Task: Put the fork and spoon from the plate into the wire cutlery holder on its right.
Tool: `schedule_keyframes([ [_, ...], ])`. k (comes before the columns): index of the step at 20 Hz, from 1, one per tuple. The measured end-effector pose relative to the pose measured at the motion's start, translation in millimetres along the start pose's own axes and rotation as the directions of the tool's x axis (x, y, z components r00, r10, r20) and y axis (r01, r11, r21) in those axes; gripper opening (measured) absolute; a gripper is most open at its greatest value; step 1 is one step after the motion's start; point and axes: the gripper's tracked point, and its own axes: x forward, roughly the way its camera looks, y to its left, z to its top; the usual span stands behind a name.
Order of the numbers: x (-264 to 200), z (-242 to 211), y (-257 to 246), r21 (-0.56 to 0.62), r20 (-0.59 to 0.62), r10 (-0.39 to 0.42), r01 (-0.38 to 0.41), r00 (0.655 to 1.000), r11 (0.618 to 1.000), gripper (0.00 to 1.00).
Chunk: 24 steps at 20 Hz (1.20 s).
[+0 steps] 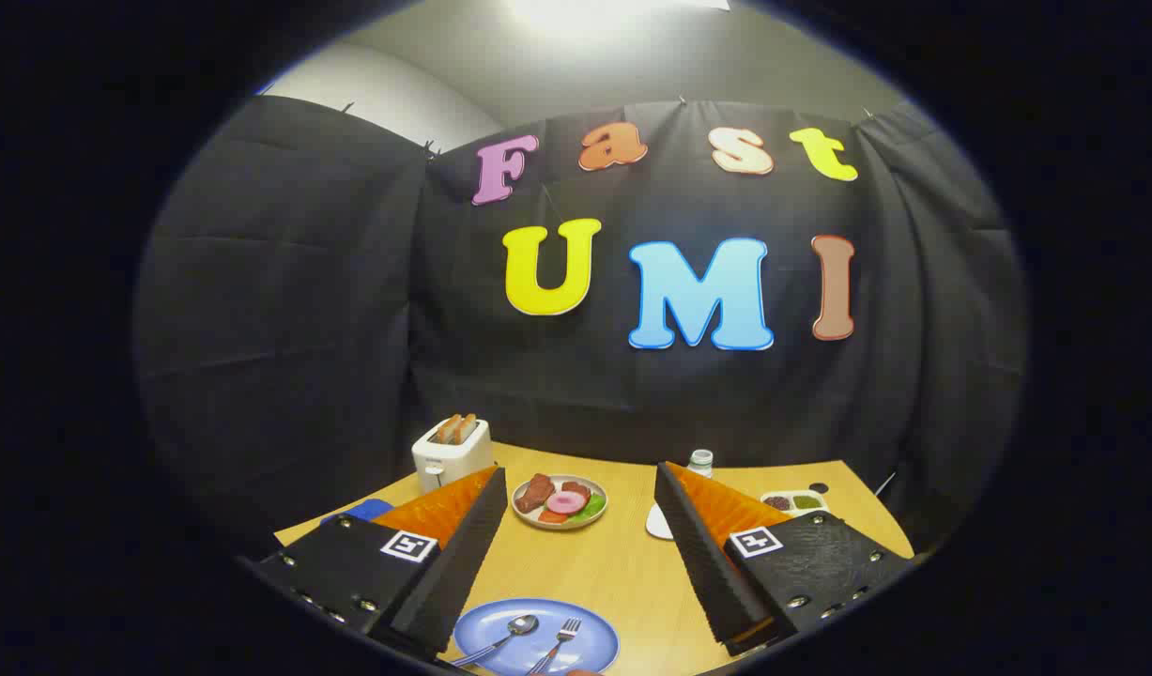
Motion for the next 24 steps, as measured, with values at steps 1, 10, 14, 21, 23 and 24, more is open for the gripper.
schedule_keyframes([
  [1,1,-3,-1,-0.004,0.002,-0.013,0.013,1.000,1.000,0.97],
  [10,-6,1,-10,-0.004,0.054,-0.023,0.023,0.998,1.000,0.97],
  [14,-9,-17,-14,-0.021,0.008,-0.014,0.014,1.000,1.000,0.97],
  [21,-11,-47,-2,-0.024,-0.084,-0.010,0.008,0.996,1.000,0.97],
  [23,-11,-52,-3,-0.001,-0.085,-0.039,0.039,0.996,0.999,0.97],
  [24,-11,-55,-4,0.008,-0.094,-0.054,0.055,0.994,0.998,0.97],
])
